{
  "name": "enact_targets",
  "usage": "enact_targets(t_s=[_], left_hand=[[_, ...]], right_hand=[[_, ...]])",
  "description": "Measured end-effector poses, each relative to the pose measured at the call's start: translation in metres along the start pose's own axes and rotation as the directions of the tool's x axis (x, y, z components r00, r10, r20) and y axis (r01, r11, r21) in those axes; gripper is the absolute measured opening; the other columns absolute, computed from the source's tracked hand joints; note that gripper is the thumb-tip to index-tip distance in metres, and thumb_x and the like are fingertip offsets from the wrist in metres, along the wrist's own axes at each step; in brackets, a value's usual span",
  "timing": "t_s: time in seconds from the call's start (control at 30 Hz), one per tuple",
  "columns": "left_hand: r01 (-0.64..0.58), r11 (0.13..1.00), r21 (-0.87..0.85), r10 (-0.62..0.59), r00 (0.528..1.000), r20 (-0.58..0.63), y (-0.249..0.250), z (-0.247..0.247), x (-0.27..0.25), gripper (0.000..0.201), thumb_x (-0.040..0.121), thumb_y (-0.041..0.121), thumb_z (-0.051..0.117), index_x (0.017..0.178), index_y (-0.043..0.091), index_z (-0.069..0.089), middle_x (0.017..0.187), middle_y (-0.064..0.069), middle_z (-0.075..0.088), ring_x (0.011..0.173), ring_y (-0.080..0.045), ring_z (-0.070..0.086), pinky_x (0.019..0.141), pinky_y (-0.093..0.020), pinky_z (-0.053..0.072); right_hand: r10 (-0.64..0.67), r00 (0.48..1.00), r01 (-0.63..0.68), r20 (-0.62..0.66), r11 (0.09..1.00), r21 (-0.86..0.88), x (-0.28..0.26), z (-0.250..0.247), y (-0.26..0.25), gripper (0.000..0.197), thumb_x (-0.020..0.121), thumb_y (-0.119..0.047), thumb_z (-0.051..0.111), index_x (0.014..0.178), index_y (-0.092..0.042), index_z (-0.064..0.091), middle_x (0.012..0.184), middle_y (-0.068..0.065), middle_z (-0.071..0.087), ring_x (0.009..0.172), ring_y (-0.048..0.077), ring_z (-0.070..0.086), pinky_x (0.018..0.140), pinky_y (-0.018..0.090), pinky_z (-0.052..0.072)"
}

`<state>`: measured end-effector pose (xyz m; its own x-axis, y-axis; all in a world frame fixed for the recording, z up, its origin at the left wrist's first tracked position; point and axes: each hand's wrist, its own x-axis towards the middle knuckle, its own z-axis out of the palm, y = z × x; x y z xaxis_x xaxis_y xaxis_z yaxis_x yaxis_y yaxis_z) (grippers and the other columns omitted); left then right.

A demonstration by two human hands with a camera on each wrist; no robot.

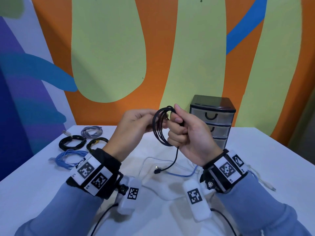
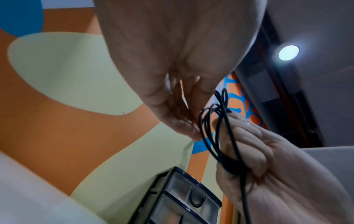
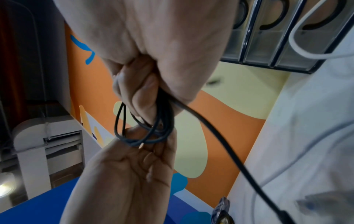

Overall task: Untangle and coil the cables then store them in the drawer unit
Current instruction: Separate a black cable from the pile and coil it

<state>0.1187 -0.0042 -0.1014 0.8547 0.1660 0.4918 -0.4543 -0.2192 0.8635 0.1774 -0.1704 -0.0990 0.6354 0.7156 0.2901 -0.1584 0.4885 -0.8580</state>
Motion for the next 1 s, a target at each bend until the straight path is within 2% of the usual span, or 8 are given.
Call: enact_targets(t_s=[0.1,0.2,0.4,0.57,0.7,0.77,0.87,1.0], left_hand=[[0.12,0.975,-0.186,-0.109,0.992,0.07,0.0,0.003,-0.002,0.042,0.111,0.021,0.045,0.117,-0.011,0.073,0.117,-0.028,0.074,0.103,-0.033,0.072,0.107,-0.055,0.054],[0.166,0.963,-0.214,-0.141,0.982,0.125,-0.003,0.005,-0.002,0.059,0.102,0.053,0.058,0.115,-0.001,0.079,0.122,-0.03,0.072,0.105,-0.032,0.069,0.107,-0.048,0.055],[0.134,0.991,-0.014,-0.133,0.99,0.048,-0.016,0.005,-0.002,0.022,0.092,0.007,0.079,0.114,0.003,0.077,0.107,-0.019,0.079,0.095,-0.023,0.075,0.096,-0.039,0.059],[0.174,0.978,-0.111,-0.175,0.985,0.001,-0.012,0.01,-0.004,0.022,0.091,0.008,0.08,0.112,0.001,0.075,0.096,-0.01,0.075,0.09,-0.018,0.069,0.099,-0.039,0.055],[0.226,0.901,-0.37,-0.24,0.971,0.008,-0.006,0.018,-0.006,0.049,0.088,0.002,0.08,0.134,0.013,0.065,0.101,-0.013,0.074,0.093,-0.019,0.067,0.095,-0.033,0.049],[0.263,0.844,-0.467,-0.275,0.96,0.042,-0.006,0.018,-0.006,0.061,0.084,0.003,0.081,0.14,0.02,0.063,0.1,-0.011,0.073,0.094,-0.018,0.067,0.099,-0.038,0.046],[0.295,0.796,-0.528,-0.29,0.952,0.096,-0.006,0.017,-0.006,0.063,0.081,0.007,0.077,0.141,0.021,0.064,0.094,-0.004,0.071,0.086,-0.014,0.065,0.095,-0.039,0.041],[0.272,0.81,-0.519,-0.259,0.961,0.099,-0.003,0.017,-0.007,0.058,0.083,0.007,0.068,0.139,0.02,0.067,0.09,-0.004,0.067,0.083,-0.014,0.063,0.087,-0.035,0.045]], right_hand=[[-0.022,0.998,0.022,-0.056,1.0,-0.01,0.004,-0.005,0.002,0.041,0.11,-0.038,0.042,0.073,-0.021,0.038,0.056,-0.007,0.019,0.048,0.011,0.005,0.047,0.026,0.008],[-0.038,0.993,0.037,-0.112,0.999,-0.011,0.007,-0.007,0.006,0.042,0.111,-0.038,0.042,0.073,-0.02,0.038,0.056,-0.006,0.019,0.047,0.01,0.006,0.045,0.024,0.009],[-0.048,0.975,0.028,-0.215,0.995,-0.096,0.011,-0.014,0.012,0.037,0.11,-0.037,0.048,0.083,-0.012,0.054,0.059,-0.005,0.018,0.045,0.008,0.014,0.045,0.022,0.016],[-0.112,0.944,0.067,-0.31,0.986,-0.154,0.013,-0.019,0.012,0.035,0.106,-0.038,0.057,0.099,-0.005,0.066,0.063,-0.004,0.02,0.051,0.009,0.016,0.052,0.026,0.014],[-0.183,0.94,0.108,-0.287,0.96,-0.259,0.012,-0.02,0.012,0.044,0.108,-0.03,0.056,0.069,-0.023,0.076,0.077,0.007,0.011,0.059,0.013,0.015,0.052,0.025,0.015],[-0.222,0.935,0.131,-0.276,0.94,-0.315,0.013,-0.02,0.015,0.046,0.108,-0.028,0.056,0.068,-0.023,0.078,0.076,0.007,0.011,0.062,0.017,0.014,0.052,0.025,0.016],[-0.287,0.915,0.146,-0.284,0.891,-0.429,0.014,-0.02,0.019,0.036,0.107,-0.033,0.058,0.081,-0.017,0.077,0.064,-0.001,0.025,0.061,0.016,0.024,0.052,0.024,0.024],[-0.368,0.899,0.14,-0.237,0.755,-0.641,0.015,-0.019,0.022,0.039,0.11,-0.037,0.052,0.081,-0.013,0.065,0.073,0.001,0.051,0.068,0.015,0.047,0.054,0.024,0.041]])
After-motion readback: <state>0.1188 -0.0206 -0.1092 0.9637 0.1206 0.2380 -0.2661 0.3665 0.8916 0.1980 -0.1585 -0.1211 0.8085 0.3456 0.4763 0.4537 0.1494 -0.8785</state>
